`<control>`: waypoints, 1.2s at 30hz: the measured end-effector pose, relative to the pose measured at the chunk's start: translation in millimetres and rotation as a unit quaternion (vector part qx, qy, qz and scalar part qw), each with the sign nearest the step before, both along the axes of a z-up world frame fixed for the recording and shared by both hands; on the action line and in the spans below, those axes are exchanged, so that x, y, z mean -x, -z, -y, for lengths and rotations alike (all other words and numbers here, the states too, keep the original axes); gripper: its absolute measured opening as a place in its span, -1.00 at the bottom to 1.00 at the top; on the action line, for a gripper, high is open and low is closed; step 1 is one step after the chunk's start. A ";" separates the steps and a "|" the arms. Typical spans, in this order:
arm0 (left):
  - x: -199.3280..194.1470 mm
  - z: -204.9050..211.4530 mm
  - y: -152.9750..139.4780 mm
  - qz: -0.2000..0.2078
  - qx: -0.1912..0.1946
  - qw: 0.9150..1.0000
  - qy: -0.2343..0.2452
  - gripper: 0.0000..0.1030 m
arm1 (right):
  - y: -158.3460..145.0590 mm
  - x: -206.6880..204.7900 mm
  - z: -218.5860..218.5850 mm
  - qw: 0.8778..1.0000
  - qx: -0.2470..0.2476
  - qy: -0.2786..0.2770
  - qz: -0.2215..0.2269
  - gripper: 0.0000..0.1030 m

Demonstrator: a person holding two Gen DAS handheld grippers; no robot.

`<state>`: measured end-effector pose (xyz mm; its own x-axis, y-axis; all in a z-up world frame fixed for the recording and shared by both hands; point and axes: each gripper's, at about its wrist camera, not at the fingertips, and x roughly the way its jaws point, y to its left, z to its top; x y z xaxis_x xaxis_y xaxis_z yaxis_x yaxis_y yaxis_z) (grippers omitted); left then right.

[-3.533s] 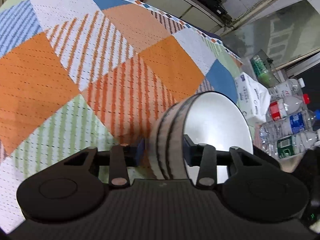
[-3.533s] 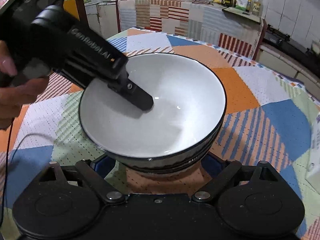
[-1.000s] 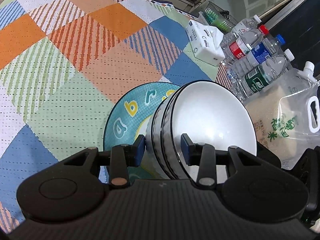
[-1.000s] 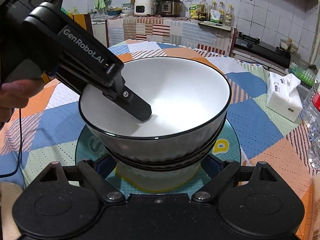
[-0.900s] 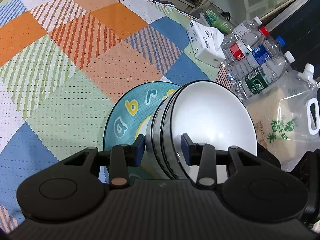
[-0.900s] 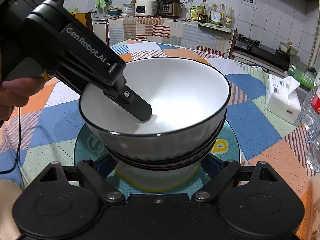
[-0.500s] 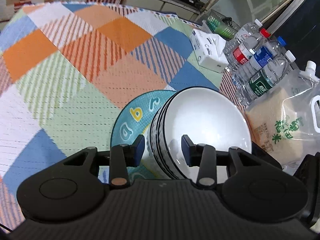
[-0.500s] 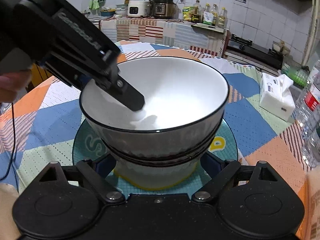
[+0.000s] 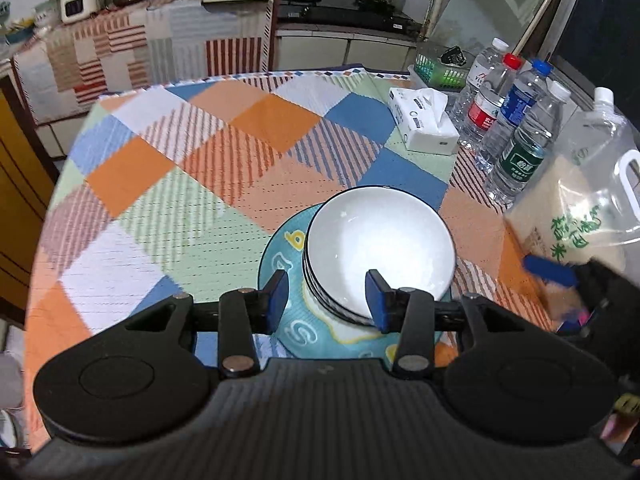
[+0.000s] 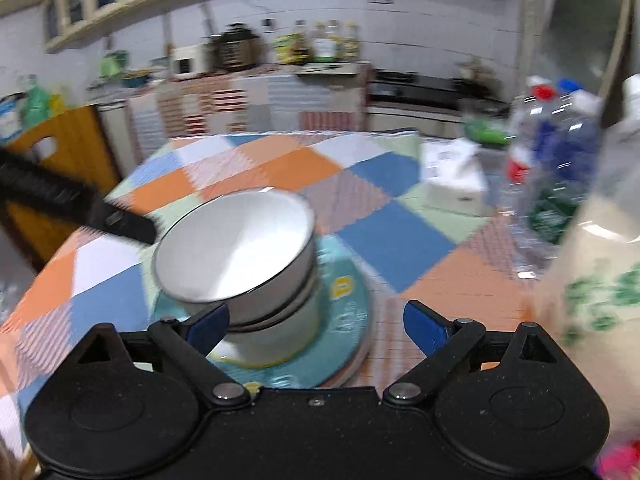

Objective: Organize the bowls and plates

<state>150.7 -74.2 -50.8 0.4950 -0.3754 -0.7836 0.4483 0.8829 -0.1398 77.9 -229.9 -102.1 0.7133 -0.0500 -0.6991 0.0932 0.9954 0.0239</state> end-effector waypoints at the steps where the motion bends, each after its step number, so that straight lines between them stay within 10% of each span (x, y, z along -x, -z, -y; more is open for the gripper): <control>1: 5.3 -0.4 -5.4 0.004 -0.002 1.000 -0.002 -0.17 | -6.0 2.0 -0.5 1.000 0.011 0.007 -0.002 0.87; 14: 69.6 -11.4 -49.5 0.013 -0.019 0.999 -0.028 0.46 | -81.1 46.7 3.5 0.999 -0.009 0.027 -0.033 0.91; 36: 121.1 -36.5 -64.0 0.076 -0.024 0.993 -0.087 0.71 | -96.4 76.2 -22.1 0.998 0.013 0.026 -0.062 0.90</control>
<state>29.7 -37.7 13.2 0.6627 -0.2384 -0.7099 0.3012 0.9528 -0.0388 1.7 -207.8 -5.7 0.6173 -0.1038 -0.7798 0.1461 0.9891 -0.0160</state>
